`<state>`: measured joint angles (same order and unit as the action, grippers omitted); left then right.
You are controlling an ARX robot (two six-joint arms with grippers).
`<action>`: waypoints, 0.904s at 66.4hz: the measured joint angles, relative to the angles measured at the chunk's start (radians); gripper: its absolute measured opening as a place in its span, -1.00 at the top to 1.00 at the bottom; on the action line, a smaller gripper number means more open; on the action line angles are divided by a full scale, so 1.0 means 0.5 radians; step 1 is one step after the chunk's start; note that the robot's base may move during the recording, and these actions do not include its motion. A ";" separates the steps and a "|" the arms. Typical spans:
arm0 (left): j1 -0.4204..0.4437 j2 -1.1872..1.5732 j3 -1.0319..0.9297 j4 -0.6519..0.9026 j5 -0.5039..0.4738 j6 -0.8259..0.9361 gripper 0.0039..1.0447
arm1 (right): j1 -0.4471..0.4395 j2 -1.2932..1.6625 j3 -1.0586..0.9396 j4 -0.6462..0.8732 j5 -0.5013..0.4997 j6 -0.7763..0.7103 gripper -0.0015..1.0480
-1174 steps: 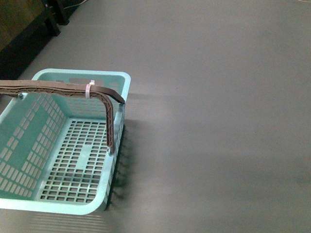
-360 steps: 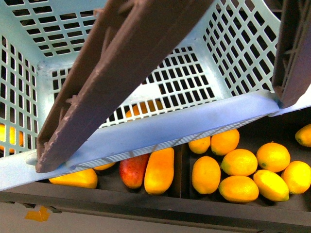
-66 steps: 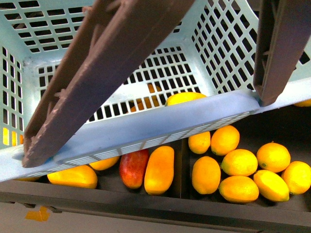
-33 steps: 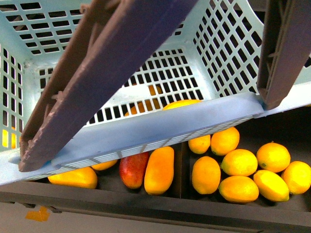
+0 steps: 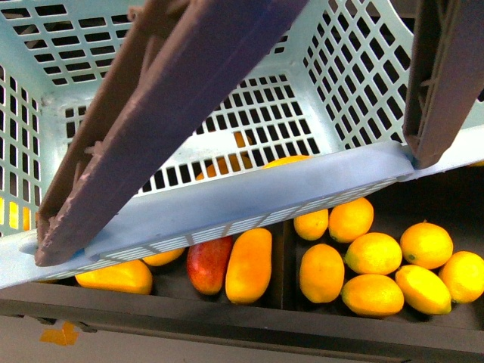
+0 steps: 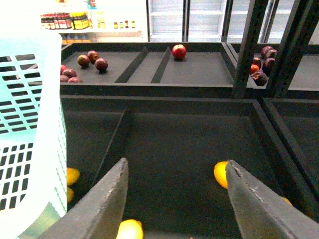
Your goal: Pick lemon and mango into basket
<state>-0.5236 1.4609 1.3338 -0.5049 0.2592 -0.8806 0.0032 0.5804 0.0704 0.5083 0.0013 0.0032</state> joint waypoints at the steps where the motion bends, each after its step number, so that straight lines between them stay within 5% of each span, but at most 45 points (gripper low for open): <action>1: 0.000 0.000 0.000 0.000 -0.001 0.000 0.72 | 0.000 0.000 0.000 0.000 0.002 0.001 -0.33; 13: -0.020 0.001 0.002 0.000 0.029 -0.003 0.72 | -0.004 -0.002 -0.001 0.000 0.004 0.001 -0.86; 60: 0.000 0.002 0.011 0.000 0.006 -0.001 0.72 | -0.004 -0.002 -0.004 -0.001 -0.001 0.000 -0.83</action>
<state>-0.5236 1.4616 1.3396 -0.5049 0.2623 -0.8810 0.0013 0.5797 0.0685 0.5079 0.0010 0.0032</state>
